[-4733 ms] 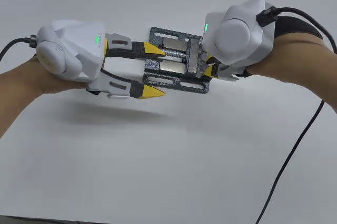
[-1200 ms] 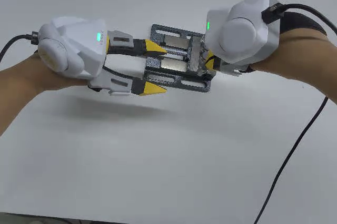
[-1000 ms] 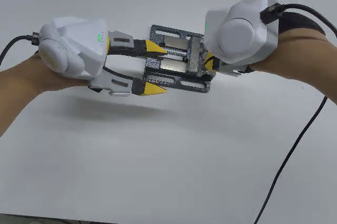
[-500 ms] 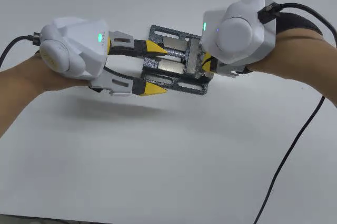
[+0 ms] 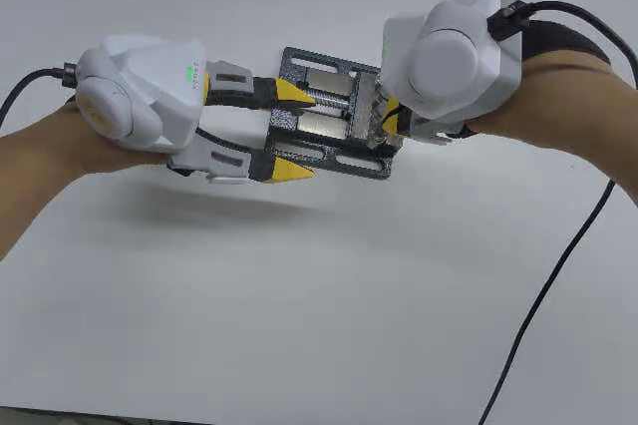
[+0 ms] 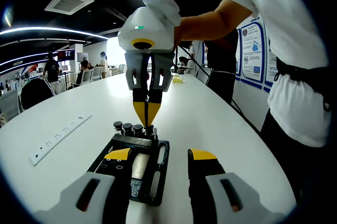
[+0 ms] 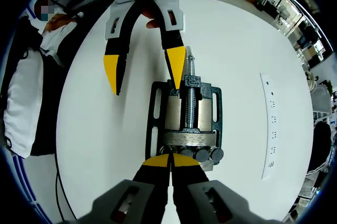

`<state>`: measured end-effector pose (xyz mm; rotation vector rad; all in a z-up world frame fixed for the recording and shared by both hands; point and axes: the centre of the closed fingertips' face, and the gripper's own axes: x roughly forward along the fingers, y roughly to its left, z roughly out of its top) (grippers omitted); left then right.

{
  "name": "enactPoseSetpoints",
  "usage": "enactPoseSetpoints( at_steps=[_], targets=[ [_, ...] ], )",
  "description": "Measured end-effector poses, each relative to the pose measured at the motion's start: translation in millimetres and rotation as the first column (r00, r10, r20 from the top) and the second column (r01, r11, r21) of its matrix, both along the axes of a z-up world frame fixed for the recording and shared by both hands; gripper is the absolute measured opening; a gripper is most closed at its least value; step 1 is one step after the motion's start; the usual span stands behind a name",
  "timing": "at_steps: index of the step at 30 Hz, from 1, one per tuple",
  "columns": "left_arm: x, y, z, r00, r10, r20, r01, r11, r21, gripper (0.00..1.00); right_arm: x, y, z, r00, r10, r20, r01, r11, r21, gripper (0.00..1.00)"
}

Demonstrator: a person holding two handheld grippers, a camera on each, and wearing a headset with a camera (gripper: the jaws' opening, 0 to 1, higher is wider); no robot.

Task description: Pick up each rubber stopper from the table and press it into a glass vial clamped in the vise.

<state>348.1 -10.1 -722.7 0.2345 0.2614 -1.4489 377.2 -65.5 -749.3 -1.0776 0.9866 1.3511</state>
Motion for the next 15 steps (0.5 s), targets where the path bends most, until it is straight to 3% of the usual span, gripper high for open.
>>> enactPoseSetpoints(
  at_steps=[15],
  targets=[
    [-0.6, 1.0, -0.9, 1.0, 0.0, -0.001, 0.0, 1.0, 0.005, 0.4, 1.4, -0.5, 2.9, 1.0, -0.026, -0.011, 0.026, 0.999, 0.024, 0.03]
  ],
)
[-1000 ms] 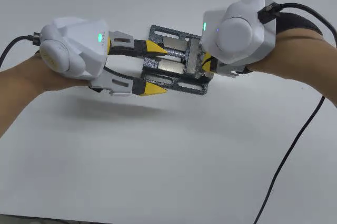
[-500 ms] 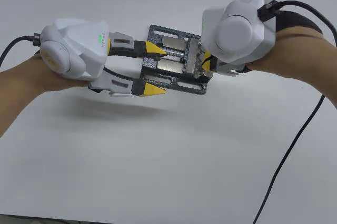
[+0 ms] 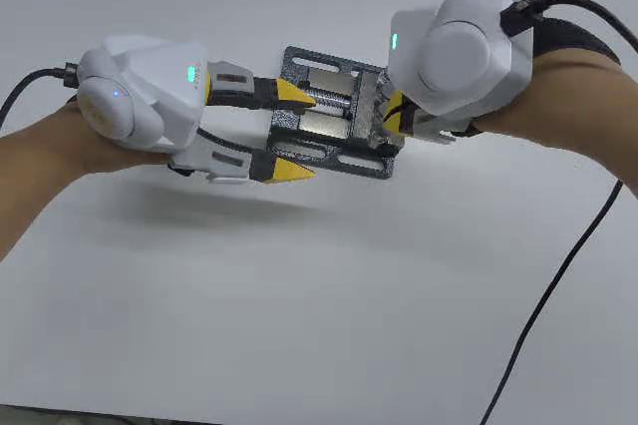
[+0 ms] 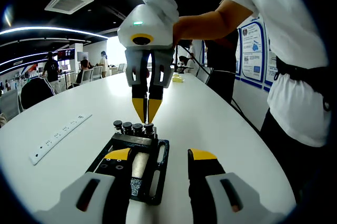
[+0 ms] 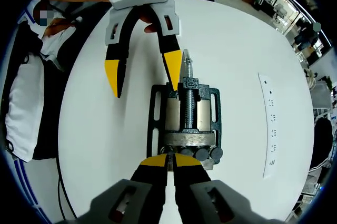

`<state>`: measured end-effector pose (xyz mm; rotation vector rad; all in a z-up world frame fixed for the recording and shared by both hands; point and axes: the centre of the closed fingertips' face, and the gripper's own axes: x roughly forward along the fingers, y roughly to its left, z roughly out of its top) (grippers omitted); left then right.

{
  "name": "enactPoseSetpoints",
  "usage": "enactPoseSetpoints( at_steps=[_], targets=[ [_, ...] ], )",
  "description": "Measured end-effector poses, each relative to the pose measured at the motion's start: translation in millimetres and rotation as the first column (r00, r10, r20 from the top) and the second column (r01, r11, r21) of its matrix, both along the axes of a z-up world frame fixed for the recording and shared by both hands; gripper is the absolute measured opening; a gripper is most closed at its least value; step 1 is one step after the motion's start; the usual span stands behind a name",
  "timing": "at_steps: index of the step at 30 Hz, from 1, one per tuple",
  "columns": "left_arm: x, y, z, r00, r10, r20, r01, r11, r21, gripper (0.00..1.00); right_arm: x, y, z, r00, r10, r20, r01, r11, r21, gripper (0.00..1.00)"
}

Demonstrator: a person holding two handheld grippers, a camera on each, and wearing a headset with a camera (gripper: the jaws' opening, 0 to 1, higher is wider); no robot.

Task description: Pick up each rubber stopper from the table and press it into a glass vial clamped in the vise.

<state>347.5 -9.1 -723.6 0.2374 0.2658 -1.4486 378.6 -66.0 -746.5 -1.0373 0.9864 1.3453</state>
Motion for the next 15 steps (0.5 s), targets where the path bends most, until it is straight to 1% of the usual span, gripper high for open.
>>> enactPoseSetpoints(
  at_steps=[3, 7, 11, 15],
  targets=[
    [-0.4, -0.2, -0.4, 1.0, 0.0, 0.001, 0.0, 1.0, 0.002, 0.4, -3.3, -3.2, -1.2, 1.0, -0.01, -0.02, 0.01, 1.0, -0.002, 0.06],
    [-1.4, -1.4, -0.2, 1.0, -0.003, 0.001, 0.003, 1.0, 0.001, 0.4, -0.9, -7.1, -2.9, 0.999, -0.037, -0.025, 0.037, 0.999, 0.0, 0.1],
    [-2.2, -1.9, -0.1, 1.0, -0.006, 0.003, 0.006, 1.0, 0.003, 0.4, 0.7, -7.8, -3.7, 0.997, -0.063, -0.035, 0.064, 0.998, 0.013, 0.11],
    [-2.8, -1.7, -1.3, 1.0, -0.006, 0.002, 0.006, 1.0, 0.008, 0.39, -0.3, -7.6, -3.9, 0.996, -0.071, -0.045, 0.072, 0.997, 0.019, 0.11]
  ],
)
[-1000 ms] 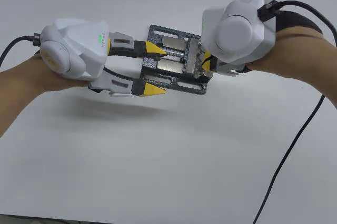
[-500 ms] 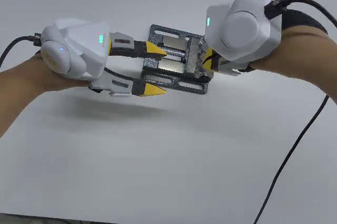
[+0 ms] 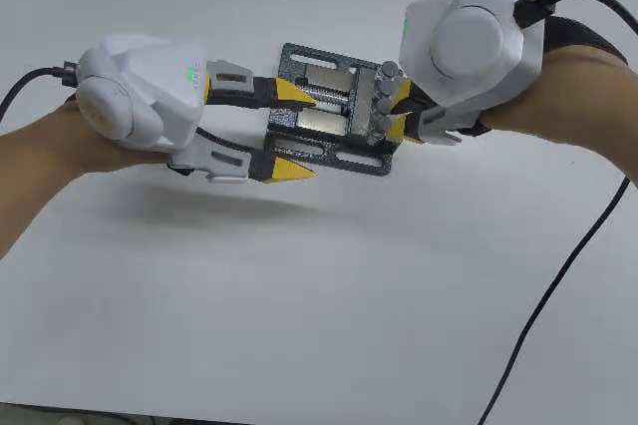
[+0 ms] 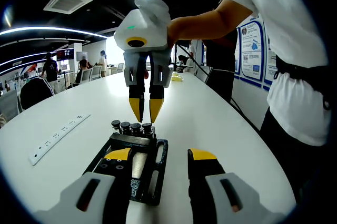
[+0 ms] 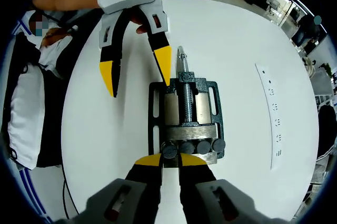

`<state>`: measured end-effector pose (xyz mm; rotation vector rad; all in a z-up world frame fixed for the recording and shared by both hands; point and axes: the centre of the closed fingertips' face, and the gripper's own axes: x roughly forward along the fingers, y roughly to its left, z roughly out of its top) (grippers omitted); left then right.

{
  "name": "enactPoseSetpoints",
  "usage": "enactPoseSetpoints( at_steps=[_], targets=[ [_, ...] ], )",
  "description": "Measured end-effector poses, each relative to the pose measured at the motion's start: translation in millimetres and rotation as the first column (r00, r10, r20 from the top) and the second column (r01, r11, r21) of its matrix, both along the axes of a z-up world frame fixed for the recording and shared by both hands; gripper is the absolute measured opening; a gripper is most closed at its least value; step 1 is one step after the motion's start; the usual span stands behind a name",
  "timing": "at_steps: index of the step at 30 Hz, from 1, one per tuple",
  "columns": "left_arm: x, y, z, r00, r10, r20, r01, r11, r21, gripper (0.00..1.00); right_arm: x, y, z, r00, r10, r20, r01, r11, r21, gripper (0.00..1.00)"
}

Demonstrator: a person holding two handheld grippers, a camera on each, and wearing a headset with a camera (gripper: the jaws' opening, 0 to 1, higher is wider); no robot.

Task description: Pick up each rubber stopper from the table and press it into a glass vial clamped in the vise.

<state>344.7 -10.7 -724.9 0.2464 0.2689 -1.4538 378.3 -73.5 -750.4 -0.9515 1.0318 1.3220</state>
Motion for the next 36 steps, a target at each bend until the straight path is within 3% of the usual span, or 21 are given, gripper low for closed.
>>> enactPoseSetpoints(
  at_steps=[13, 17, 29, 36],
  targets=[
    [-0.5, -0.9, -0.2, 1.0, -0.004, 0.005, 0.004, 1.0, 0.002, 0.39, -1.4, 1.4, 0.4, 1.0, -0.008, -0.02, 0.008, 1.0, 0.014, 0.11],
    [0.0, -0.6, -0.5, 1.0, -0.004, 0.005, 0.003, 1.0, 0.003, 0.39, -4.3, 4.5, 0.6, 0.999, -0.01, -0.046, 0.012, 0.999, 0.032, 0.14],
    [0.0, 0.3, -1.7, 1.0, -0.005, 0.007, 0.005, 1.0, 0.008, 0.39, -1.2, 4.5, -2.6, 0.999, -0.006, -0.041, 0.007, 1.0, 0.03, 0.11],
    [0.3, -1.4, -1.9, 1.0, -0.007, 0.005, 0.007, 1.0, 0.005, 0.39, -3.7, 5.7, -2.2, 0.998, 0.066, 0.005, -0.066, 0.998, -0.005, 0.11]
  ],
)
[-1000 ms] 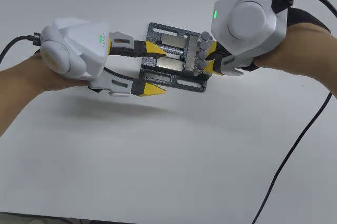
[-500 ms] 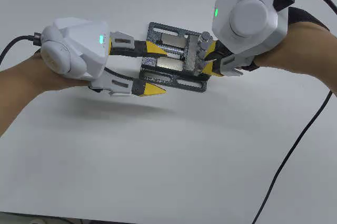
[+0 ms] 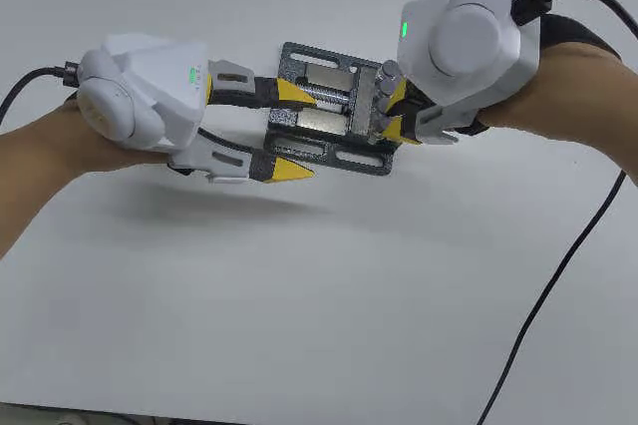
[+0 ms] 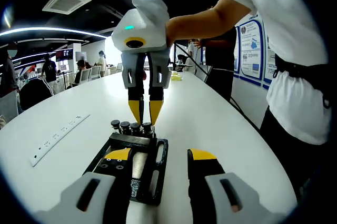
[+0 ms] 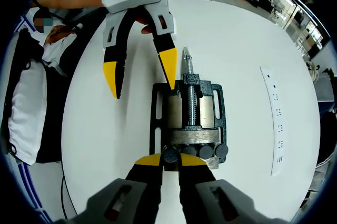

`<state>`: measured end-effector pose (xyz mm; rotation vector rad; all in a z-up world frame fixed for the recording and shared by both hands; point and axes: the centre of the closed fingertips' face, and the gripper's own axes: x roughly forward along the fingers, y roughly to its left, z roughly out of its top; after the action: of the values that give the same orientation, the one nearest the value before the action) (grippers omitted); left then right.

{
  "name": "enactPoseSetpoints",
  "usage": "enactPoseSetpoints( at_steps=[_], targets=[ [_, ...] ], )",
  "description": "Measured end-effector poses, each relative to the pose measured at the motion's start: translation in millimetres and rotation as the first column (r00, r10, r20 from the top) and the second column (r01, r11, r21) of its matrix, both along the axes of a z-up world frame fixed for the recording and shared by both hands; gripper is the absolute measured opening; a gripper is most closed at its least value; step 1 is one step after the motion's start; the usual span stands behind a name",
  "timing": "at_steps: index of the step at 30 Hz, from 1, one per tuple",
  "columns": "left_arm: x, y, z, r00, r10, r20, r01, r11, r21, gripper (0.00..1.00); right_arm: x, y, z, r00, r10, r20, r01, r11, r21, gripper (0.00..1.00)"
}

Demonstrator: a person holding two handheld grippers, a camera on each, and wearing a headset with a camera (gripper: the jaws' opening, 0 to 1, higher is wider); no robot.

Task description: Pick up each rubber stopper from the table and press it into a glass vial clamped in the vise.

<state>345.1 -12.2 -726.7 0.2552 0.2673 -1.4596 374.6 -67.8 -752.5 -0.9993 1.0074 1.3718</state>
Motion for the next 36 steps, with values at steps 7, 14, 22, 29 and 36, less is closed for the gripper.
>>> enactPoseSetpoints(
  at_steps=[7, 14, 22, 29, 36],
  targets=[
    [-0.1, -0.1, -1.3, 1.0, -0.002, 0.0, 0.002, 1.0, 0.004, 0.39, -0.4, 0.1, 0.0, 0.999, 0.038, 0.024, -0.038, 0.999, -0.023, 0.1],
    [0.4, 0.9, -1.9, 1.0, -0.002, 0.001, 0.002, 1.0, 0.007, 0.39, -2.1, 0.0, 0.3, 0.994, 0.095, 0.051, -0.092, 0.995, -0.046, 0.09],
    [0.3, 0.1, -1.7, 1.0, -0.002, 0.002, 0.002, 1.0, 0.007, 0.39, -0.4, -0.1, 0.7, 0.997, 0.07, 0.017, -0.069, 0.997, -0.045, 0.1],
    [0.1, 1.3, -1.7, 1.0, -0.001, 0.004, 0.001, 1.0, 0.01, 0.39, 0.6, -1.6, 2.2, 0.999, 0.048, 0.013, -0.047, 0.998, -0.033, 0.11],
    [0.1, 0.9, -3.1, 1.0, -0.002, 0.003, 0.002, 1.0, 0.01, 0.39, 3.7, -2.2, 6.7, 0.999, 0.034, 0.015, -0.034, 0.999, -0.01, 0.05]
  ],
)
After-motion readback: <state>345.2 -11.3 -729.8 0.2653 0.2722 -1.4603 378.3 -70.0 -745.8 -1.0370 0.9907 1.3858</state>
